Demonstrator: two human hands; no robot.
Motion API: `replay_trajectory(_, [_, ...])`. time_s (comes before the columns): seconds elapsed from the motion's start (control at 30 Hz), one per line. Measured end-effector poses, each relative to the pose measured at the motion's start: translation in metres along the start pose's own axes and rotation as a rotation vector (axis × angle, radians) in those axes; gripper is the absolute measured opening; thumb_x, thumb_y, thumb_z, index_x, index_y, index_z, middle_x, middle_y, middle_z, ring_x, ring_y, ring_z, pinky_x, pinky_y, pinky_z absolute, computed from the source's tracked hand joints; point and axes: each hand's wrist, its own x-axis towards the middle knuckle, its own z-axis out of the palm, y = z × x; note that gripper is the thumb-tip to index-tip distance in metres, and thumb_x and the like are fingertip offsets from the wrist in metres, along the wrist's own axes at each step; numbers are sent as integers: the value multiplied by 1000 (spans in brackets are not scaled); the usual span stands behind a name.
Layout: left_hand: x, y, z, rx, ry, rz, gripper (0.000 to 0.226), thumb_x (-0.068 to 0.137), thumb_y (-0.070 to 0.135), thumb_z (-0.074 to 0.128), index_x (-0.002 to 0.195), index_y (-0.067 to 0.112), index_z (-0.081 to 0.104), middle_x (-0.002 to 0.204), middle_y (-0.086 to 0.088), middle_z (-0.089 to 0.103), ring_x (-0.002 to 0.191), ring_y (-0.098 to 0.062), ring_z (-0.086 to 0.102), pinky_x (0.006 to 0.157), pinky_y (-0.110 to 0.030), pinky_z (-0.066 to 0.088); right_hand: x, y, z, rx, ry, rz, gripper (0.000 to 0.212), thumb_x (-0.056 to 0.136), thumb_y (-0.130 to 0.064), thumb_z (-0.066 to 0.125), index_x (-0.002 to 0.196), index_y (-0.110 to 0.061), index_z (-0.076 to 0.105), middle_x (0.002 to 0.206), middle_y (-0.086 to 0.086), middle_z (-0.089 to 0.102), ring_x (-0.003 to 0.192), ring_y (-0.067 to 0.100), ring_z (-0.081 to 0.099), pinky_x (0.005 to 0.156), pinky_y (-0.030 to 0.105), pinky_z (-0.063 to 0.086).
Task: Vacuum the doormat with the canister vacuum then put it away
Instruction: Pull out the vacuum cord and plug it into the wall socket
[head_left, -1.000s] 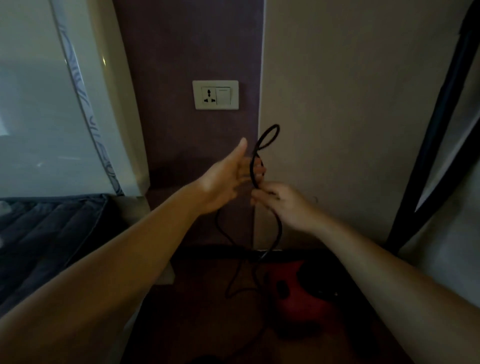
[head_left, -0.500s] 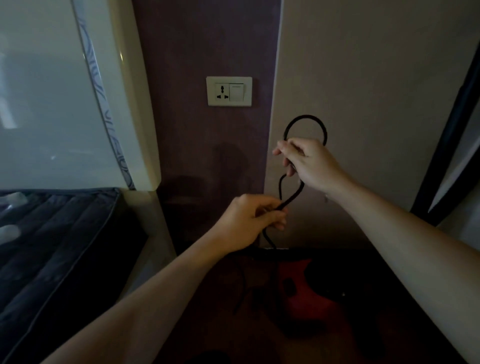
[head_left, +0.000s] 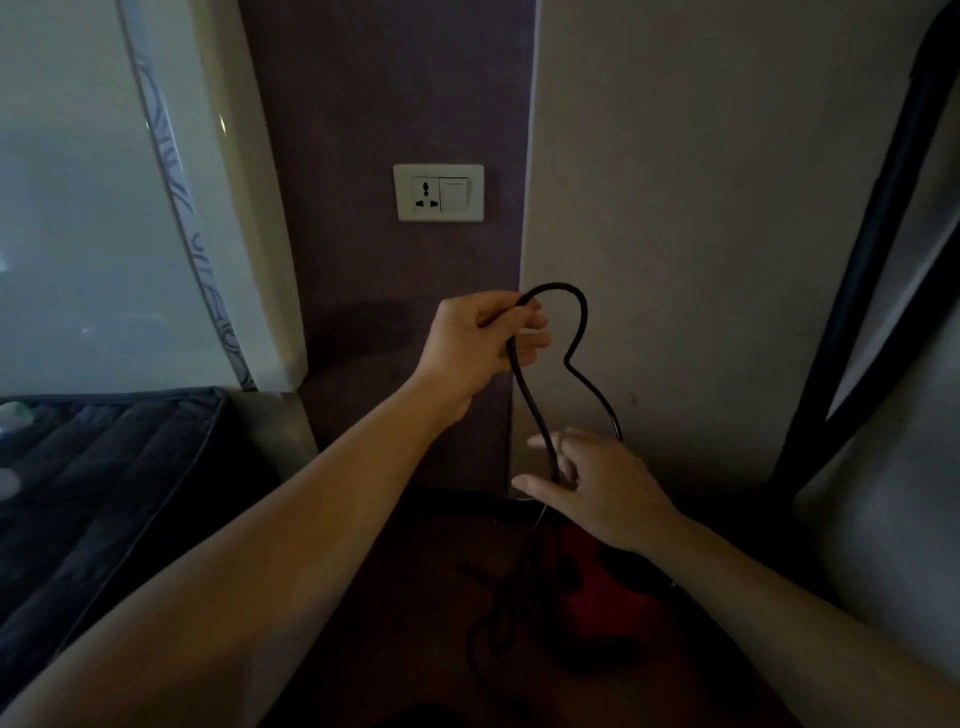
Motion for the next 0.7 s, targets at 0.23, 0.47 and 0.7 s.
replay_trajectory(0.23, [-6, -11, -16, 46, -47, 33, 11, 99, 25, 57, 108, 23, 63, 113, -9, 70, 101, -23, 72, 86, -39, 60, 25, -13, -18, 327, 7, -6, 49, 95, -51, 49, 58, -19, 56, 49, -6, 51, 46, 9, 51, 50, 21, 35])
replay_trajectory(0.47, [-59, -77, -15, 546, -527, -42, 50, 91, 30, 68, 136, 16, 55, 129, -1, 65, 113, -3, 62, 97, -19, 50, 69, -26, -62, 256, 168, -56, 53, 98, -47, 55, 59, -12, 61, 46, -4, 47, 42, 6, 47, 46, 18, 31])
replay_trajectory(0.7, [-55, -61, -6, 313, -381, -123, 14, 97, 9, 60, 106, 1, 68, 103, -17, 73, 91, -24, 73, 73, -33, 63, 78, -45, -89, 542, 224, 101, 49, 89, -57, 60, 73, -11, 64, 58, 4, 54, 46, 10, 51, 43, 18, 38])
